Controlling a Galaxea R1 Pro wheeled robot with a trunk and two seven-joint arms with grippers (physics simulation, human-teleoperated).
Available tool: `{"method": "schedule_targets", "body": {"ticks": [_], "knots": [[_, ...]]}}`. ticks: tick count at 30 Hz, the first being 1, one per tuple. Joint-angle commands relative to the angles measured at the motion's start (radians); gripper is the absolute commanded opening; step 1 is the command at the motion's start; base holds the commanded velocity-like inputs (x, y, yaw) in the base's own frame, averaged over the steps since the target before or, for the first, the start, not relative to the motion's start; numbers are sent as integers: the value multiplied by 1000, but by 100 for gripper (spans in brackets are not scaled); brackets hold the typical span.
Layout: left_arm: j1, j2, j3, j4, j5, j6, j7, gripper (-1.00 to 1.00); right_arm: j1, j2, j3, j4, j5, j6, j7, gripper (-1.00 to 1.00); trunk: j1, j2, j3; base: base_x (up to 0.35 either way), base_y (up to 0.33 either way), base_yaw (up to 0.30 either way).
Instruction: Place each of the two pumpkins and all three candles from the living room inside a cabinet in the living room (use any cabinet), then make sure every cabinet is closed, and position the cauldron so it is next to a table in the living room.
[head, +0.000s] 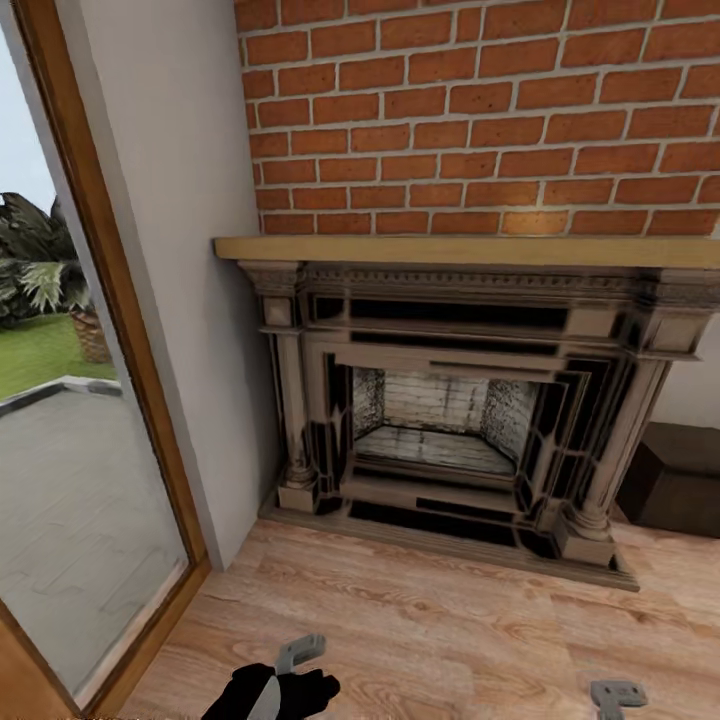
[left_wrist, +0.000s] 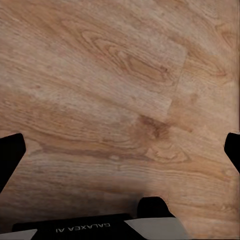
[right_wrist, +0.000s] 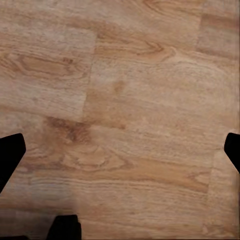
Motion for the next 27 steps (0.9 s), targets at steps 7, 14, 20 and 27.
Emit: {"method": "schedule_targets", "body": {"ticks": [7,14,20,27], "knots": [[0,0,-12,-46,78,7,-9,100,-5,-7,-53,-212,0,276,5,100,-1,-1,-1,-337,0,-276],[1,0,-45,-162,150,7,-9,100,-33,-7,-101,-312,0,393,2,100,-1,-1,-1,-108,0,-277],[1,0,-53,-227,192,5,-8,100,-83,-5,-182,-412,-1,494,2,100,-1,-1,-1,-19,0,-278],[4,0,-145,-273,201,-11,6,100,-197,2,-302,-571,-1,672,-2,100,-1,-1,-2,-3,0,-278]]}}
